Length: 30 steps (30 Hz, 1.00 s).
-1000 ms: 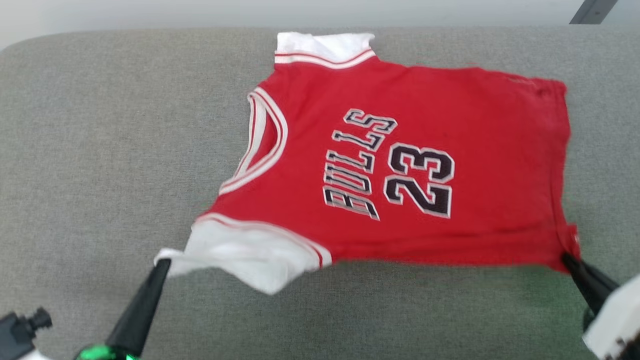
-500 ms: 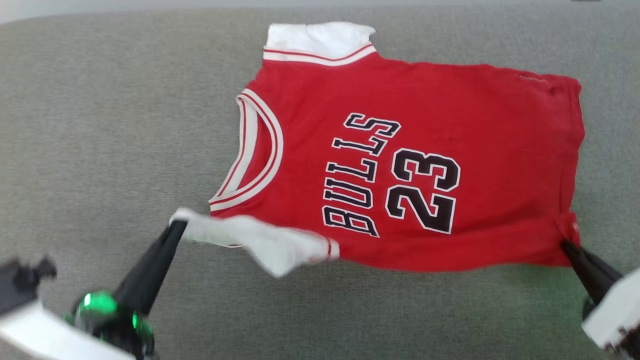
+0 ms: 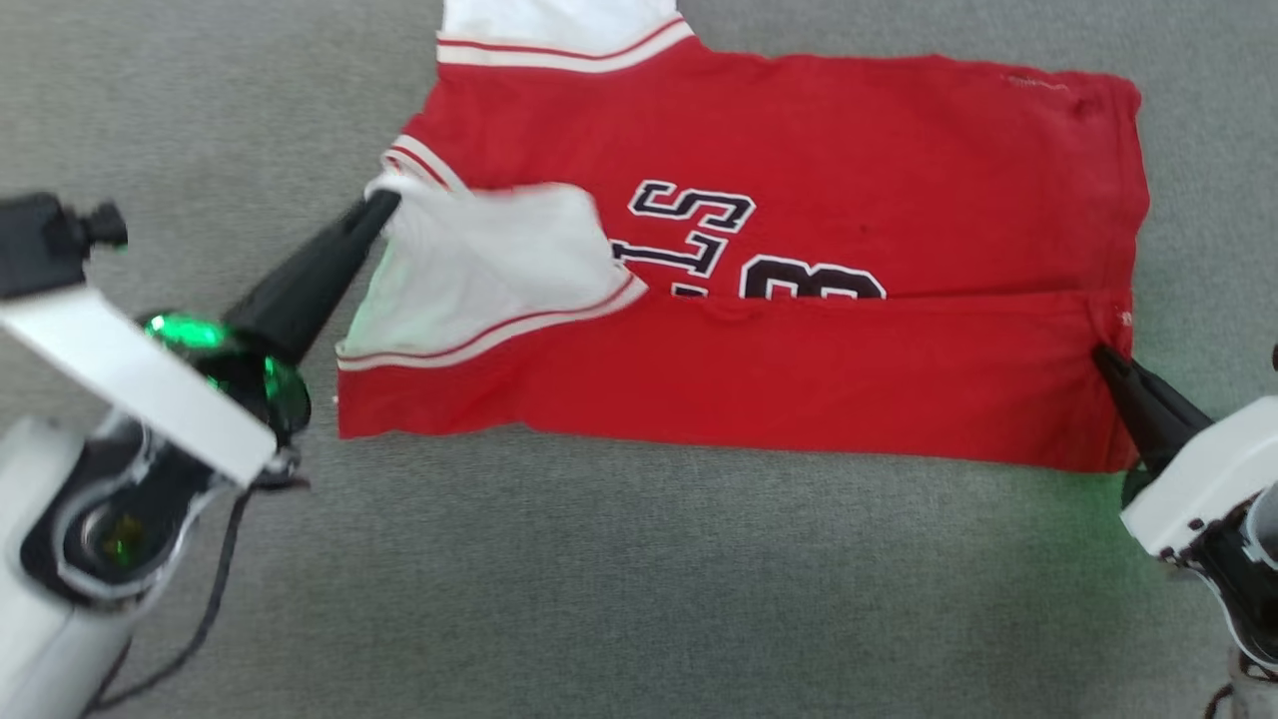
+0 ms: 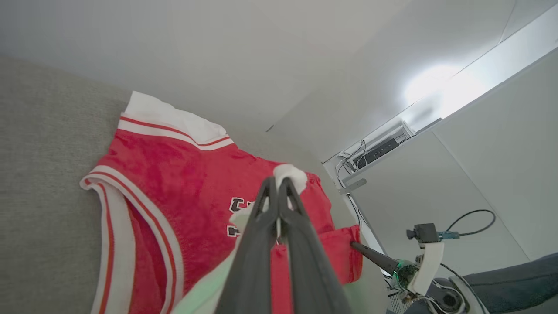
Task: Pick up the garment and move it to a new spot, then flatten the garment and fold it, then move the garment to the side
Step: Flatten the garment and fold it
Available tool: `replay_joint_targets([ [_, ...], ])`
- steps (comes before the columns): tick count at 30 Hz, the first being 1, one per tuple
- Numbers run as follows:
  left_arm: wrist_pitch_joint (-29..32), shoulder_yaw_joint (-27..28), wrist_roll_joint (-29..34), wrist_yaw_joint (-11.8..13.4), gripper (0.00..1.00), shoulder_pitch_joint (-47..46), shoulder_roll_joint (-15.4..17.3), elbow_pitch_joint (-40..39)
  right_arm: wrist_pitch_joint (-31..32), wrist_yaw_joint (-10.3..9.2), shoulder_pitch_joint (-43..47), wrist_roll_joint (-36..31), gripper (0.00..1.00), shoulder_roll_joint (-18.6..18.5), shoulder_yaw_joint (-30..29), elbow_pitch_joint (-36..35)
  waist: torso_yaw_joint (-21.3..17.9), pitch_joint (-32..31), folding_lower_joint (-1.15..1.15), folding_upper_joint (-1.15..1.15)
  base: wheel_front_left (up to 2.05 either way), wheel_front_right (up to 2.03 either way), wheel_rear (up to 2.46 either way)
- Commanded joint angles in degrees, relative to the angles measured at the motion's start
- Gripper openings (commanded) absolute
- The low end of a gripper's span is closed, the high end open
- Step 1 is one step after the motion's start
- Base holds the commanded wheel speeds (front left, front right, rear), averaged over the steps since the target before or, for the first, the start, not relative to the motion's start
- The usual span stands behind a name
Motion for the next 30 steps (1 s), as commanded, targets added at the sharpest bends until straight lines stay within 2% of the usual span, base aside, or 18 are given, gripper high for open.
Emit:
replay_joint_targets([
  [1, 0.6, -0.5, -0.1, 0.1, 0.00, -1.8, -0.2, 1.5, -1.0, -0.03, -0.8, -0.3, 0.00, 0.4, -0.1, 0.5, -0.9, 1.0, 0.00, 0.00, 0.00, 0.00, 0.00],
  [10, 0.5, -3.3, 0.1, 0.1, 0.00, -7.3, -0.3, 12.7, -4.9, -0.03, -3.8, -1.7, 0.00, 1.1, 2.0, 6.1, -2.7, 3.3, 0.00, 0.00, 0.00, 0.00, 0.00],
  [17, -1.6, -6.9, 2.1, 0.1, 0.00, -8.2, 0.7, 16.9, -7.0, -0.04, -4.7, -3.0, 0.00, 1.2, 4.2, 10.9, -3.1, 3.6, 0.00, 0.00, 0.00, 0.00, 0.00],
  [18, -1.9, -7.7, 2.5, 0.1, 0.00, -8.5, 0.9, 17.1, -7.3, -0.04, -4.7, -3.1, 0.16, 1.1, 4.3, 11.4, -3.1, 3.5, 0.00, 0.00, 0.00, 0.00, 0.00],
  [19, -2.1, -8.4, 2.9, 0.1, 0.02, -8.8, 1.1, 17.1, -7.6, -0.04, -4.8, -3.2, 0.38, 1.0, 4.4, 11.7, -3.0, 3.4, 0.00, 0.00, 0.00, 0.00, 0.00],
  [20, -2.4, -9.1, 3.2, 0.1, 0.18, -9.1, 1.4, 17.0, -8.1, -0.04, -4.8, -3.3, 0.60, 1.0, 4.4, 11.9, -3.0, 3.2, 0.00, 0.00, 0.00, 0.00, 0.00],
  [21, -2.7, -9.8, 3.5, 0.1, 0.34, -9.4, 1.8, 16.7, -8.6, -0.04, -4.9, -3.3, 0.98, 1.0, 4.3, 12.0, -3.0, 2.9, 0.00, 0.00, 0.00, 0.00, 0.00],
  [22, -2.9, -10.5, 3.6, 0.1, 0.45, -9.6, 2.1, 16.3, -8.9, -0.04, -4.9, -3.2, 1.00, 0.9, 4.2, 12.1, -2.9, 2.6, 0.00, 0.00, 0.00, 0.00, 0.00],
  [23, -3.1, -11.2, 3.8, 0.1, 0.49, -10.0, 2.5, 15.8, -9.1, -0.04, -4.8, -3.0, 1.00, 0.8, 4.1, 12.0, -2.9, 2.2, 0.00, 0.00, 0.00, 0.00, 0.00],
  [25, -3.4, -11.9, 4.1, 0.1, 0.49, -10.4, 3.1, 15.4, -9.4, -0.04, -4.5, -3.0, 1.00, 0.5, 4.1, 11.7, -2.8, 1.7, 0.00, 0.00, 0.00, 0.00, 0.00],
  [26, -3.6, -13.8, 4.7, 0.1, 0.75, -10.9, 4.5, 14.1, -9.9, -0.04, -3.9, -3.3, 1.00, 0.1, 4.0, 10.8, -2.7, 0.7, 0.00, 0.00, 0.00, 0.00, 0.00],
  [27, -3.6, -13.8, 4.7, 0.1, 0.75, -10.9, 4.5, 14.1, -9.9, -0.04, -3.9, -3.3, 1.00, 0.1, 4.0, 10.8, -2.7, 0.7, 0.00, 0.00, 0.00, 0.00, 0.00],
  [28, -4.0, -14.7, 5.5, 0.1, 0.87, -11.3, 5.4, 13.6, -10.1, -0.03, -3.6, -3.4, 1.00, 0.0, 4.0, 10.1, -2.6, 0.1, 0.00, 0.00, 0.00, 0.00, 0.00],
  [29, -4.1, -15.8, 6.6, 0.1, 0.90, -11.7, 6.4, 13.0, -10.4, -0.03, -3.3, -3.5, 1.00, -0.1, 3.8, 9.6, -2.6, -0.5, 0.00, 0.00, 0.00, 0.00, 0.00],
  [30, -4.3, -17.2, 7.8, 0.1, 1.00, -12.1, 7.3, 12.2, -10.3, -0.03, -3.0, -3.5, 1.00, -0.2, 3.6, 9.1, -2.5, -1.2, 0.00, 0.00, 0.00, 0.00, 0.00],
])
